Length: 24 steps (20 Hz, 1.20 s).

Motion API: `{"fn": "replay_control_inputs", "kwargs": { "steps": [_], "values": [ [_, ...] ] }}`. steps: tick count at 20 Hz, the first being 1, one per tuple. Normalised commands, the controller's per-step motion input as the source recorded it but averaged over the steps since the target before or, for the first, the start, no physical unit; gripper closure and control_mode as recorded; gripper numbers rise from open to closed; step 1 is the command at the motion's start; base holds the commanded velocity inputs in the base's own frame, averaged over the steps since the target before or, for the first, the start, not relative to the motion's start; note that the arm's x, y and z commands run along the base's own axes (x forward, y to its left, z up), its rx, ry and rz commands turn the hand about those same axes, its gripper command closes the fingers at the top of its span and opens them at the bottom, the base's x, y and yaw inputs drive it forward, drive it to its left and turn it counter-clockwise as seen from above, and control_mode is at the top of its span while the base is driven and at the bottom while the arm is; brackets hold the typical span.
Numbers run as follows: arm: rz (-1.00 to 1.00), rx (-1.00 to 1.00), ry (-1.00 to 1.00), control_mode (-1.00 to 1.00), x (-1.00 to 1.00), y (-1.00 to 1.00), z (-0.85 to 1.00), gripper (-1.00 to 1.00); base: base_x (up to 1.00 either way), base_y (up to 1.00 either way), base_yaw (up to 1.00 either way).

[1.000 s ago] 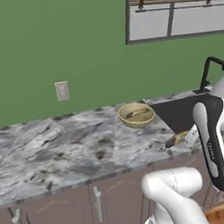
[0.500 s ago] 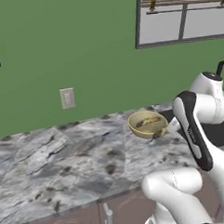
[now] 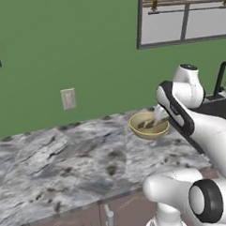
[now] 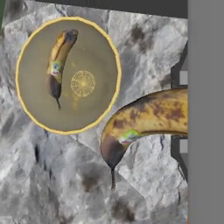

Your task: Pick the bananas from the cabinet and place them in one bowl. Pick the carrot from the sink and place it in the other bowl.

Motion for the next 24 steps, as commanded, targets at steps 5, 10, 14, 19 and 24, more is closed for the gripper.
{"fn": "replay_control_inputs", "kwargs": {
  "steps": [5,10,14,19,24],
  "values": [
    [-0.20,-0.02,0.07,-1.00,0.68,-0.40,-0.44,1.00,0.00,0.00,0.00],
    [-0.10,-0.02,0.00,-1.00,0.14,-0.12,-0.22,1.00,0.00,0.00,0.00],
    [0.00,-0.02,0.00,-1.00,0.05,0.02,-0.19,1.00,0.00,0.00,0.00],
    [0.00,-0.01,-0.07,-1.00,0.30,0.01,-0.36,1.00,0.00,0.00,0.00],
    [-0.01,0.02,-0.09,-1.00,0.61,0.01,-0.10,1.00,0.00,0.00,0.00]
  ]
}}
